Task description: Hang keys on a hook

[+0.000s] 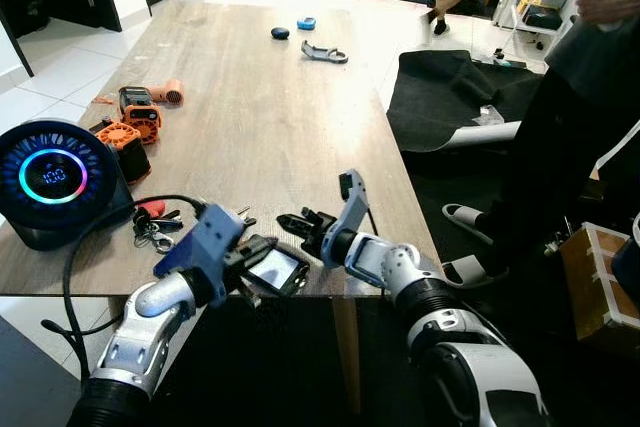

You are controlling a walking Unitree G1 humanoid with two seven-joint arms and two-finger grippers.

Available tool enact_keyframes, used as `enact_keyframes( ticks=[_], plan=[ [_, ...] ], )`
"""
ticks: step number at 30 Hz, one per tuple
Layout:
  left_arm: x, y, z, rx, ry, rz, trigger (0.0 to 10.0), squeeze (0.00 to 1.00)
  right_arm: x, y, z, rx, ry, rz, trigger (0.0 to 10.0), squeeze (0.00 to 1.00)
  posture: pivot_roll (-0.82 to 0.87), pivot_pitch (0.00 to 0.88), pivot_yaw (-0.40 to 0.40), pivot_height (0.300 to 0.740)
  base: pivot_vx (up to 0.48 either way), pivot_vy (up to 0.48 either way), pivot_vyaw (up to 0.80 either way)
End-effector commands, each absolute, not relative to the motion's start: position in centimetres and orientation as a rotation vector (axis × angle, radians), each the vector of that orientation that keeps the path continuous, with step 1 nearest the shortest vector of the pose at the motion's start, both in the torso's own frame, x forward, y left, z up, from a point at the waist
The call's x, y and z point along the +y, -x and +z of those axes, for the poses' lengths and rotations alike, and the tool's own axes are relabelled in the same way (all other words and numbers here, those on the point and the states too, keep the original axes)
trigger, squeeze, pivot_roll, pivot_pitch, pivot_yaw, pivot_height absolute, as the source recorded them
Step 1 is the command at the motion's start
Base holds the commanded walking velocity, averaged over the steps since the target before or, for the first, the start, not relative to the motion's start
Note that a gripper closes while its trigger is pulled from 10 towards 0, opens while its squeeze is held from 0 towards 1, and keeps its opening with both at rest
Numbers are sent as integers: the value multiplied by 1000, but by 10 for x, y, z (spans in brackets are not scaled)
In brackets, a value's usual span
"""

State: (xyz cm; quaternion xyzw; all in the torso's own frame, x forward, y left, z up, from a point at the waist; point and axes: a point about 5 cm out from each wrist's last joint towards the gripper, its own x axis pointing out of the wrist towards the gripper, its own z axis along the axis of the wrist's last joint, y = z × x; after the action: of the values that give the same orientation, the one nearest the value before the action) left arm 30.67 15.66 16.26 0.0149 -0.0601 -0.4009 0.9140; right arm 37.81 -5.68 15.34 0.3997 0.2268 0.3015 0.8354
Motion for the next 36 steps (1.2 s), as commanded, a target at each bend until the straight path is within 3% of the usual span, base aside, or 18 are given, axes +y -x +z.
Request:
enact_keyframes(
  ticks=[1, 11, 23, 36],
  plan=[
    [157, -304, 171, -144, 49, -859, 10000, 0, -69, -376, 140, 517, -862, 580, 10000, 0, 80, 151, -61, 740, 0, 0, 0],
    [172, -294, 140, 66, -254, -935, 10000, 0, -79, -372, 132, 546, -679, 599, 10000, 0, 87, 151, -64, 740, 0, 0, 0],
    [169, -282, 119, 174, -376, -993, 10000, 0, -95, -370, 130, 540, -620, 587, 10000, 0, 75, 152, -58, 740, 0, 0, 0],
    [179, -284, 125, 164, -399, -967, 10000, 0, -87, -368, 131, 541, -603, 613, 10000, 0, 84, 157, -62, 740, 0, 0, 0]
  ],
)
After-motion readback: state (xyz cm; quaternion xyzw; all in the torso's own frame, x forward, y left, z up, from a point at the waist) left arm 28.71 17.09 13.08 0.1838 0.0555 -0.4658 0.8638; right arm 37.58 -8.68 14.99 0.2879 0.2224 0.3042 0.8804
